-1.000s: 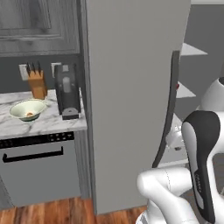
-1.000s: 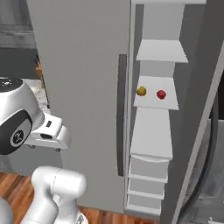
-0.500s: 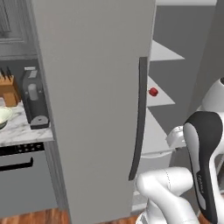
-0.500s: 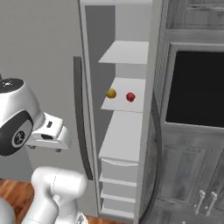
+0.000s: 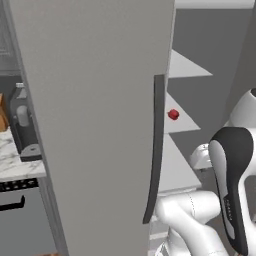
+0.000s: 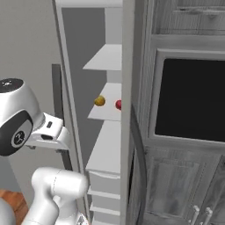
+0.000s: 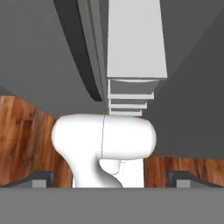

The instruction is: Take the squash, carrot, and bell pepper from the freezer and place them in the bowl on the counter.

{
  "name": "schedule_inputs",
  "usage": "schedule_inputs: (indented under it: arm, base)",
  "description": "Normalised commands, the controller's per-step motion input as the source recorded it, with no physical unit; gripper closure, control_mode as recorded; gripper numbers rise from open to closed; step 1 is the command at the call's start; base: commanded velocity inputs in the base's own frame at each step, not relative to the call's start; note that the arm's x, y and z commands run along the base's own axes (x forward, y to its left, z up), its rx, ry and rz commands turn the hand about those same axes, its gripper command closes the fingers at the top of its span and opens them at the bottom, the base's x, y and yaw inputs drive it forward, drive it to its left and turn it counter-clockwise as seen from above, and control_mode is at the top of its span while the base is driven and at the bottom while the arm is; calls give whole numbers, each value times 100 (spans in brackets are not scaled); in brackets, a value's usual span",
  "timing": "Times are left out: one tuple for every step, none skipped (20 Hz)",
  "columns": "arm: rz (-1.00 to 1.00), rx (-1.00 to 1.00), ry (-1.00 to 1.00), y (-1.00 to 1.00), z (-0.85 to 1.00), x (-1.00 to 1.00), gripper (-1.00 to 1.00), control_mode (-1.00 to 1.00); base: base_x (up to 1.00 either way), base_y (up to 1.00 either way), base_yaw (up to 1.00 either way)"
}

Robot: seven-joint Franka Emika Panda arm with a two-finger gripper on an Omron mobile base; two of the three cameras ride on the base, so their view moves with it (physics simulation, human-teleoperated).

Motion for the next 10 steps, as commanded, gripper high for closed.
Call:
schedule_inputs:
  arm:
    - [0,0,0,0,0,0,-100,100]
    - [0,0,0,0,0,0,-100,100]
    - [0,0,0,0,0,0,-100,100]
    - [0,0,0,0,0,0,-100,100]
    - [0,0,0,0,0,0,-100,100]
    - [0,0,0,0,0,0,-100,100]
    - [0,0,0,0,0,0,-100,100]
    - [0,0,0,0,0,0,-100,100]
    - [0,0,0,0,0,0,-100,100]
    - [0,0,0,0,0,0,-100,100]
  base:
    - [55,-35,0]
    - [54,-34,0]
    - [48,-34,0]
    - [40,-36,0]
    - [38,-36,0]
    - [40,-35,0]
    - [40,-36,0]
    - [37,-38,1]
    - [35,-39,1]
    - [33,-39,1]
